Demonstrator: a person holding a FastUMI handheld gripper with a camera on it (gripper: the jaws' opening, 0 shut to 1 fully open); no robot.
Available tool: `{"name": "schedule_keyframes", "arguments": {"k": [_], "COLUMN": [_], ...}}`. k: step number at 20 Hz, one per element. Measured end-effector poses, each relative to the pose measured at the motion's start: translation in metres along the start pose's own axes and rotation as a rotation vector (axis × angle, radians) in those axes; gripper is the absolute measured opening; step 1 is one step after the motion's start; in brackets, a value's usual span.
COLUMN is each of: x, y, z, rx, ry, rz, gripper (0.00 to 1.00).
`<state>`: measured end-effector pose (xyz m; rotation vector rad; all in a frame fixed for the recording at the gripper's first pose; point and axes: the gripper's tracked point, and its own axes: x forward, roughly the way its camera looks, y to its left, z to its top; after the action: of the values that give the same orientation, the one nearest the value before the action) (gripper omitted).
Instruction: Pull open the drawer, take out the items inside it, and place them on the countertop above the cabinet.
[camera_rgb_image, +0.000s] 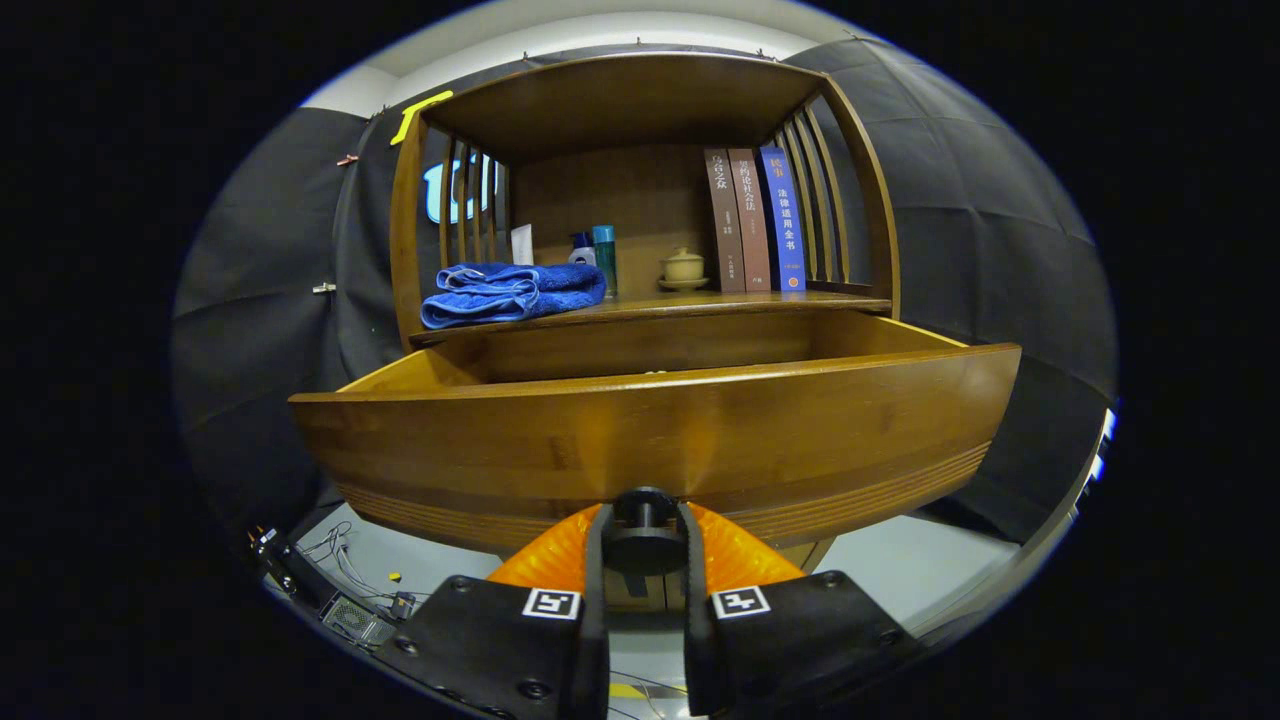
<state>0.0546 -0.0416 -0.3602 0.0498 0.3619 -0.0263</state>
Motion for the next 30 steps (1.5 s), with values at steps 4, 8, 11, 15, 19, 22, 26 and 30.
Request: {"name": "schedule_keyframes", "arguments": {"k": [4,8,11,15,19,22,26,30], "x": [-0.002,-0.012,-0.031,-0.053,-0.05,-0.026,0.013,0.059], "y": [-0.005,-0.012,-0.013,-0.007,-0.002,-0.003,-0.017,-0.024], "z": [-0.001,0.011,0.036,0.094,0.14,0.158,0.162,0.144], "rx": [-0.011,-0.022,-0.042,-0.084,-0.065,-0.008,-0.052,-0.082], "ry": [0.014,0.009,-0.002,-0.035,0.019,0.126,0.259,0.395], "rz": [-0.01,-0.013,0.0,0.045,0.105,0.141,0.12,0.099], "gripper": [0.61,0.98,0.98,0.98,1.0,1.0,0.98,0.99]}}
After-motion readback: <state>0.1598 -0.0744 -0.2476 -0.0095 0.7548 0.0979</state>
